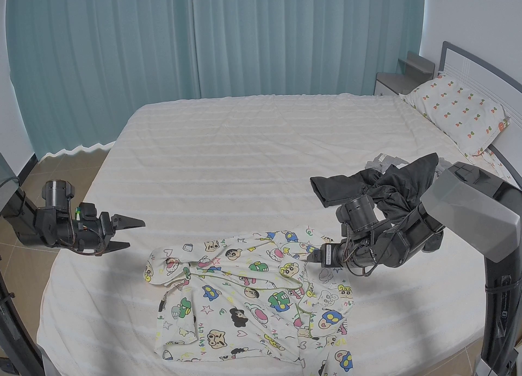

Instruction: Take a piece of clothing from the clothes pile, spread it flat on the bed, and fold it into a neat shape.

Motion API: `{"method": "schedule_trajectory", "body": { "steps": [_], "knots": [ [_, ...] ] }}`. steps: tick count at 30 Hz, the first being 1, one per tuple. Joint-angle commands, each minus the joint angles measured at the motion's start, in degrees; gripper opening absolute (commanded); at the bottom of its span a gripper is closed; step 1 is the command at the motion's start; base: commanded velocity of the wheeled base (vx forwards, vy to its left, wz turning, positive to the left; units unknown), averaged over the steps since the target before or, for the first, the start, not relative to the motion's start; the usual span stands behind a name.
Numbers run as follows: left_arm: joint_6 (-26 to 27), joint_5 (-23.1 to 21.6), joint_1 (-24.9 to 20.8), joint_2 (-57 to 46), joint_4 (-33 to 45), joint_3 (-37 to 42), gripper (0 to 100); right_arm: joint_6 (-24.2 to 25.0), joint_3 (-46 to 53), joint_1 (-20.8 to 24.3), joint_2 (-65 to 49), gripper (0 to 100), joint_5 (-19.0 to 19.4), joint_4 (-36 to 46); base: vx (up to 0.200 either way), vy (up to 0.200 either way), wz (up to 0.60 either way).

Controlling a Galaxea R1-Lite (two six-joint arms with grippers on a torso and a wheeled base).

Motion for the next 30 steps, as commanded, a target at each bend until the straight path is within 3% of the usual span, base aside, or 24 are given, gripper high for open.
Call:
{"method": "schedule_trajectory", "body": {
  "steps": [1,2,6,10,14,17,19,30],
  "knots": [
    [-6.40,6.57,1.34,-6.16,-10.79,8.92,100,4.21,5.10,-0.22,-4.42,100,0.53,-7.73,0.000,0.000,0.00],
    [-10.00,10.26,1.17,-7.66,-16.07,12.00,100,5.62,5.19,-0.31,-4.07,100,0.45,-7.90,0.000,0.000,0.00],
    [-16.42,10.79,1.17,-13.99,-24.24,20.00,100,8.34,4.40,-2.42,-2.23,100,0.62,-8.17,0.000,0.000,0.00],
    [-23.01,11.49,0.99,-21.37,-26.00,25.80,100,12.91,2.20,-4.53,-0.47,100,1.68,-8.25,0.000,0.000,0.00],
    [-28.55,11.93,0.99,-27.61,-26.00,29.49,100,13.88,0.79,-6.11,2.17,100,3.70,-8.17,0.000,0.000,0.00],
    [-32.15,14.83,0.99,-29.28,-26.00,30.37,100,14.23,-1.23,-6.55,4.89,100,4.23,-8.17,0.000,0.000,0.00],
    [-32.24,17.11,0.99,-28.93,-26.09,30.46,100,14.23,-3.07,-6.99,7.00,100,4.31,-8.08,0.000,0.000,0.00],
    [-32.24,17.03,0.99,-28.14,-26.26,31.51,100,14.49,-9.49,-6.64,11.84,100,5.54,-7.02,0.000,0.000,0.00]
  ]
}}
